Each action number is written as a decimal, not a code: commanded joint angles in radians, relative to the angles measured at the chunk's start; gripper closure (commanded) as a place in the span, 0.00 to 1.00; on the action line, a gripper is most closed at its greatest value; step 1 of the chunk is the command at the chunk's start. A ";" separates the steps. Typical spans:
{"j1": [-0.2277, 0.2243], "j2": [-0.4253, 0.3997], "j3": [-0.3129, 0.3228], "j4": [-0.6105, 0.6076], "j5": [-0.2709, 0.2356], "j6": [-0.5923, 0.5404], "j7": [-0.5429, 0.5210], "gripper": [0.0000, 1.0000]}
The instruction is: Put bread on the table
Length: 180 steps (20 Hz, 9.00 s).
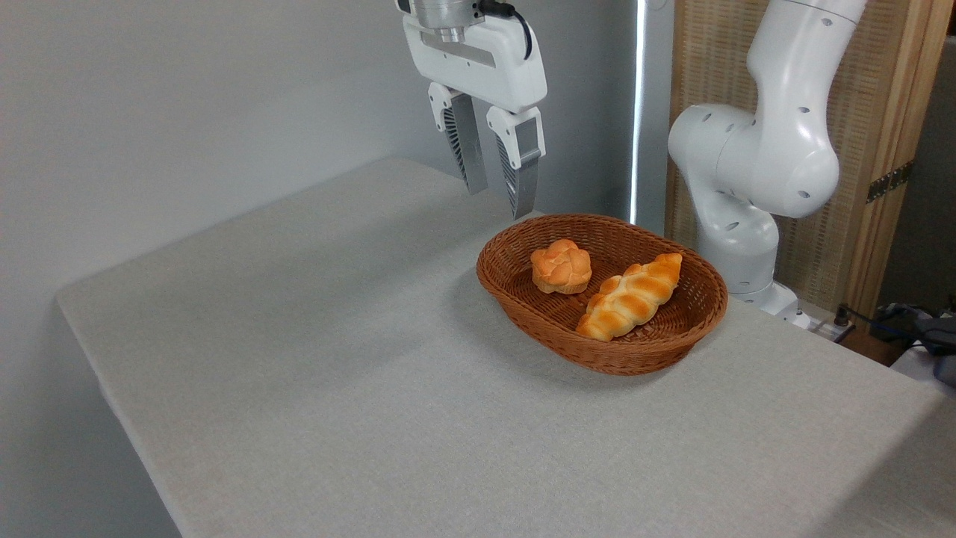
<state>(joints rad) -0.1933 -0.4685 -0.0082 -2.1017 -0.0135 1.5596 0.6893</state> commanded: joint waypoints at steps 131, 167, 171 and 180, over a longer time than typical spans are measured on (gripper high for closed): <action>0.155 0.481 -0.017 0.564 -0.055 0.014 -0.057 0.00; 0.149 0.476 -0.036 0.578 0.001 -0.049 -0.019 0.00; 0.149 0.473 -0.035 0.577 0.003 -0.050 -0.019 0.00; 0.069 0.470 0.070 0.578 -0.005 -0.047 -0.017 0.00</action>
